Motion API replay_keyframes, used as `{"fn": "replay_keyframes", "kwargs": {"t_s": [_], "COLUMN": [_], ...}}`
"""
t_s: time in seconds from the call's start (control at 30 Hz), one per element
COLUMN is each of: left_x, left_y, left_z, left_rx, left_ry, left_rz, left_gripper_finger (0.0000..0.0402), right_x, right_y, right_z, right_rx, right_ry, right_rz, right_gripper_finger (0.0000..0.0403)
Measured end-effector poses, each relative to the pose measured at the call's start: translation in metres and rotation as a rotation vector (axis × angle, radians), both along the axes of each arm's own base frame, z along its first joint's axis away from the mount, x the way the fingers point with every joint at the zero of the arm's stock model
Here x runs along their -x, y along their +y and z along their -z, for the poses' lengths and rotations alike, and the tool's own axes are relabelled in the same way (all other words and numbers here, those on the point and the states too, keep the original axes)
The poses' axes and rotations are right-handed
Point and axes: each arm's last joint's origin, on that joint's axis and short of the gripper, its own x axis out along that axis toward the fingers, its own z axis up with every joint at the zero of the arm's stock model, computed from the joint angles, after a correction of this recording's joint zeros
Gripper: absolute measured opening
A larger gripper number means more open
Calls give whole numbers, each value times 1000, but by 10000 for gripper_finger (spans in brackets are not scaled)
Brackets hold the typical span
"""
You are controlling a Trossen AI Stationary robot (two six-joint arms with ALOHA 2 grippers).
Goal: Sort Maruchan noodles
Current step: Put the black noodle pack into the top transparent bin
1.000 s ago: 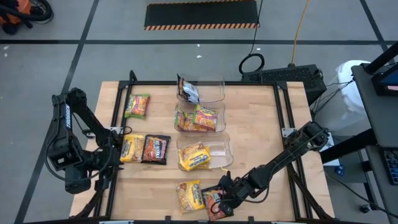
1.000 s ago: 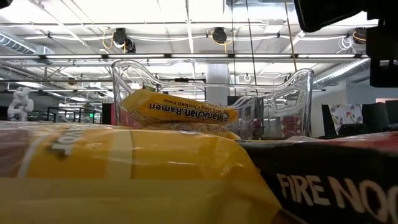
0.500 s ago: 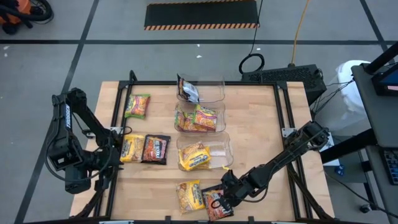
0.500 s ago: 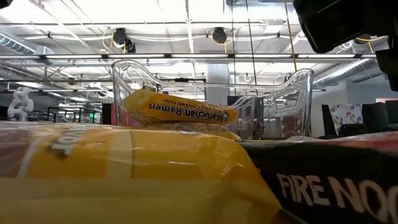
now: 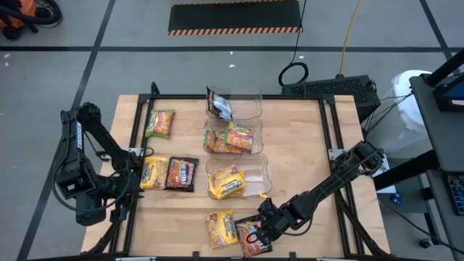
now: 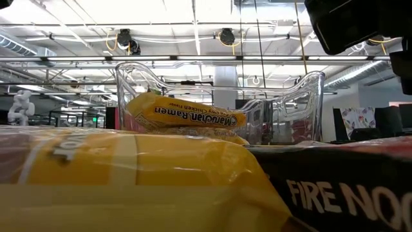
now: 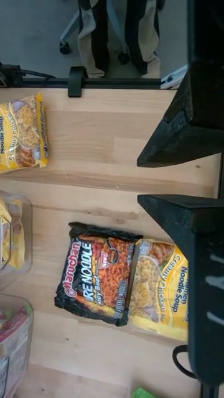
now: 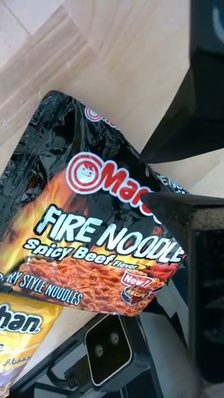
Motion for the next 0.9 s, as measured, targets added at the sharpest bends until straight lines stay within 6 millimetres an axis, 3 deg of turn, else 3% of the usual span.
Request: {"fn": "replay_keyframes", "kwargs": {"t_s": [0.37, 0.9], "left_x": [0, 0], "left_y": [0, 0], "left_z": [0, 0], "left_rx": [-2, -2], "left_ry": [0, 0], "left_rz": [2, 3], "left_gripper_finger": [86, 86], "right_x": [5, 0], "right_y": [-3, -8], "right_z": [22, 23], "right_rx": [-86, -84], "right_ry": [-70, -92], "right_rz": [-5, -8], "right_gripper_finger": [82, 82]}}
